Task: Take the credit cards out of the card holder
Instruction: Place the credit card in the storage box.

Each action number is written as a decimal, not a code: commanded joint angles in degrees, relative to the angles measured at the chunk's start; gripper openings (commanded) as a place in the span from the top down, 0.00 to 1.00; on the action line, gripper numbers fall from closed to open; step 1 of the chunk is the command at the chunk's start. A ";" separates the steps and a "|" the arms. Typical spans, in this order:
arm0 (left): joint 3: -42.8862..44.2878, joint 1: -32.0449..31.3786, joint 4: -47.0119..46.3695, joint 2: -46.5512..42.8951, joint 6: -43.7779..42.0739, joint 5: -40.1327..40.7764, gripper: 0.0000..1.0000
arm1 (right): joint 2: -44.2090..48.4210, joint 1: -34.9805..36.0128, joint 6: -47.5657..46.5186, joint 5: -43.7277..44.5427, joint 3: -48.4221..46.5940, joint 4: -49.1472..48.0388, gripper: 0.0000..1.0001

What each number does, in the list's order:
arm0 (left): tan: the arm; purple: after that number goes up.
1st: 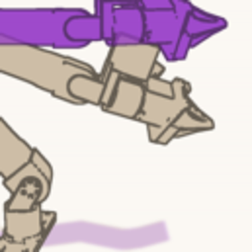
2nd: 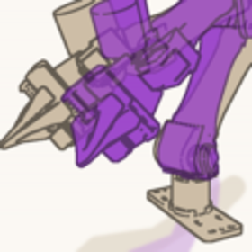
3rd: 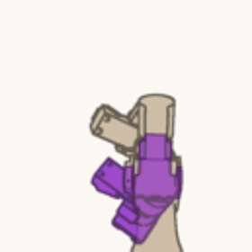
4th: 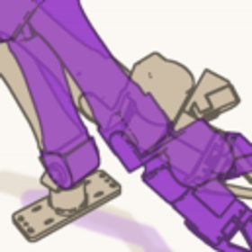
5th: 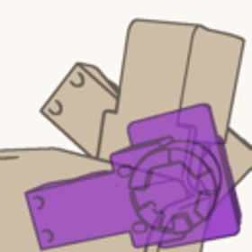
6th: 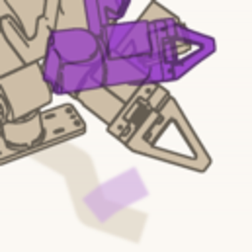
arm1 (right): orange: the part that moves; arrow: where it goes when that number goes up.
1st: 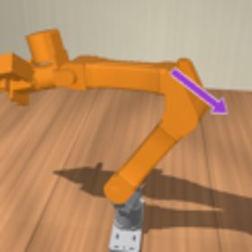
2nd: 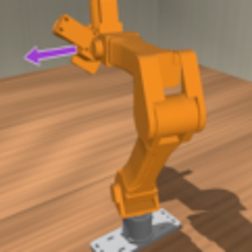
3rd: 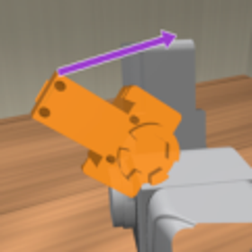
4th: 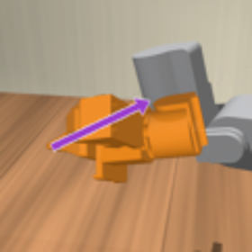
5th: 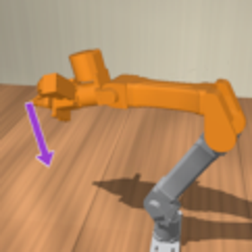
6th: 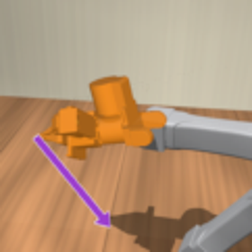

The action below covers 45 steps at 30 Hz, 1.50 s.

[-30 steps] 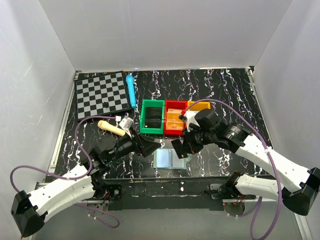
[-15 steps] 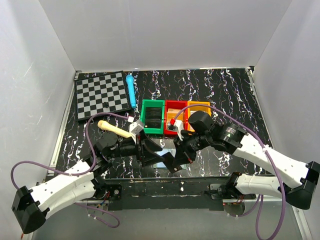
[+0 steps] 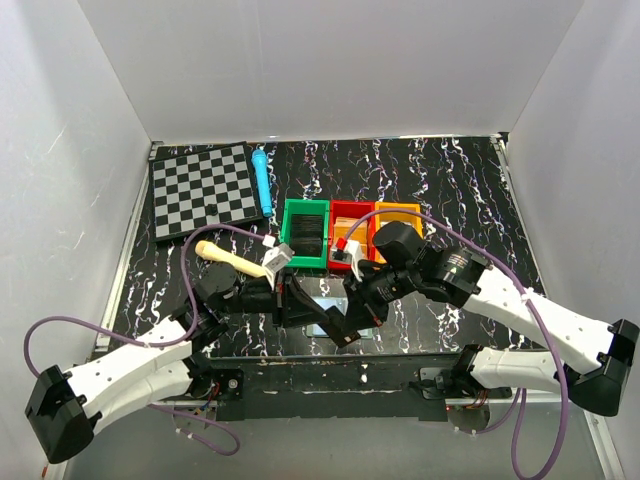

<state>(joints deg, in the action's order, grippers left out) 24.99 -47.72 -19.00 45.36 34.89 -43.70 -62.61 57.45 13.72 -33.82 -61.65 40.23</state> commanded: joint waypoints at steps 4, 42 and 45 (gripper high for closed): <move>-3.98 0.18 -3.49 -4.75 2.10 3.97 1.00 | 4.42 -0.93 2.45 2.97 0.03 -6.47 0.82; -0.67 0.44 24.11 -16.17 6.41 37.48 0.19 | 6.36 -8.04 9.23 10.35 2.60 -8.95 0.99; 3.73 1.40 40.24 -19.52 7.64 50.18 0.05 | 4.96 -10.95 8.96 18.32 -2.58 -3.87 0.99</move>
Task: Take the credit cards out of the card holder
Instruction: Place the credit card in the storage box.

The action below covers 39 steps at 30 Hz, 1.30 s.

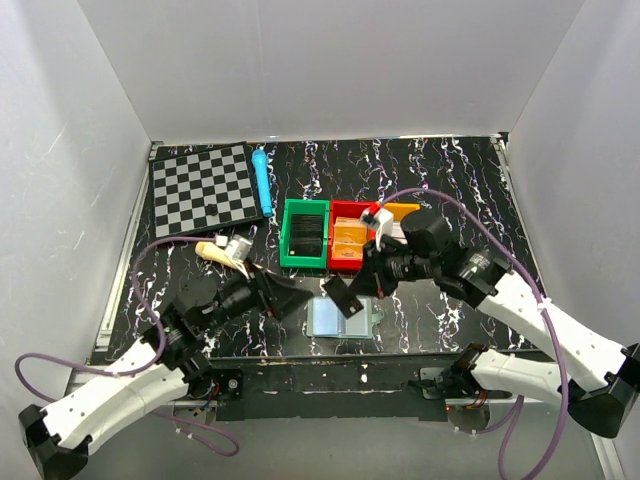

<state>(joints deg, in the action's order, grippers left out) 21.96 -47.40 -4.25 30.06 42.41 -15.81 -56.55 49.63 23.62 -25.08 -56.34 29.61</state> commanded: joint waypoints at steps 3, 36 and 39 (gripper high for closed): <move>10.03 1.60 32.01 -5.36 3.27 26.53 0.06 | -7.05 -4.71 -1.90 17.14 -16.40 11.60 0.99; 9.95 1.69 43.10 -14.07 4.96 33.21 0.11 | -54.27 -7.53 -70.81 -3.50 -47.99 13.03 0.99; 9.42 1.61 42.58 -13.28 5.31 33.04 0.11 | -56.38 -7.35 -71.08 -3.39 -49.39 15.21 0.99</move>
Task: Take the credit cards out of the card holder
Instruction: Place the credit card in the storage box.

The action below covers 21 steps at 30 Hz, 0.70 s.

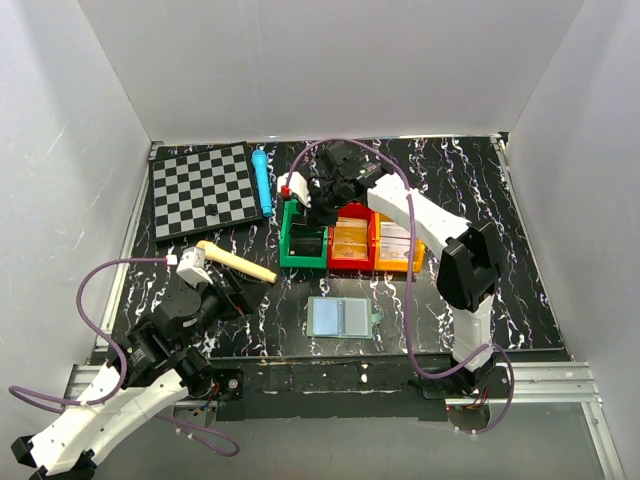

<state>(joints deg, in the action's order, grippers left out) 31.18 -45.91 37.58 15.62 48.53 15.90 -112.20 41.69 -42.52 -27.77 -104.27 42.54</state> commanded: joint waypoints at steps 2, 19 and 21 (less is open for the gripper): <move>-0.41 0.21 -0.05 1.43 -0.46 0.80 0.11 | -1.35 0.76 -5.20 -0.80 -0.59 2.11 0.99; -2.53 0.21 -0.49 1.87 0.86 0.45 0.12 | -9.26 2.34 -2.66 4.56 -4.62 1.40 0.99; -2.61 0.12 -0.41 1.70 0.77 0.71 0.12 | -9.96 2.34 -2.30 4.92 -4.89 1.40 0.99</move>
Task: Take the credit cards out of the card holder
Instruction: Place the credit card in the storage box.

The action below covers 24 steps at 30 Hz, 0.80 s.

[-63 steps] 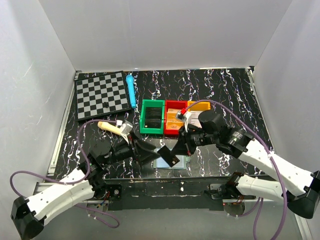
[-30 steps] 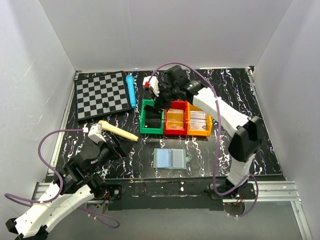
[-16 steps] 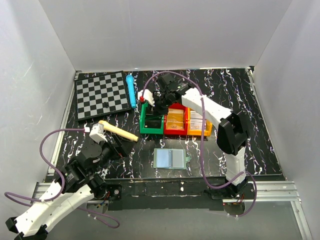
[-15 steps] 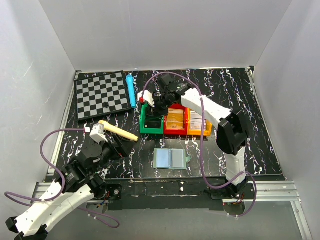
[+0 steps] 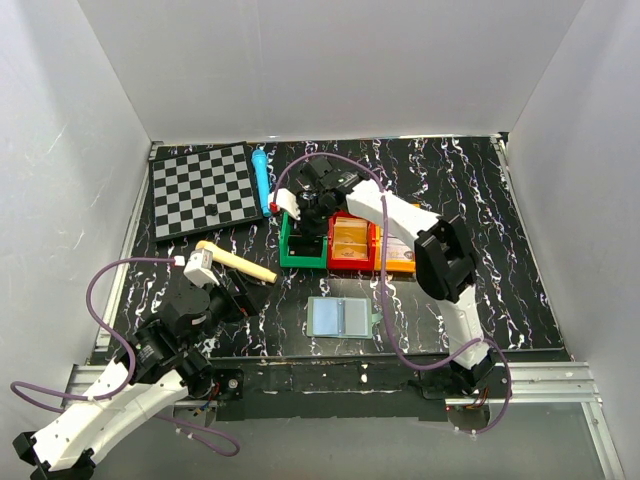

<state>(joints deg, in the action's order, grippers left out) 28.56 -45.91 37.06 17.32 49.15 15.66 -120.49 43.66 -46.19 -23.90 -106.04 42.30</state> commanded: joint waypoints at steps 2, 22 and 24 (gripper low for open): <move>-0.17 0.12 -0.06 -0.18 0.16 0.86 0.12 | -2.03 0.46 1.46 1.22 -2.95 1.73 0.99; -1.13 0.21 -1.02 0.61 0.43 0.16 0.12 | -8.71 2.22 4.97 8.52 -7.60 3.75 0.99; -1.13 0.12 -1.11 0.87 0.42 0.07 0.12 | -9.15 2.31 5.50 9.39 -7.87 3.75 0.99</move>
<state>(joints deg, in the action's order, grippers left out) 27.62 -45.91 36.84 17.58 49.43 15.64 -127.39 45.78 -42.13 -17.17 -111.96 44.69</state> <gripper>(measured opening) 0.884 0.022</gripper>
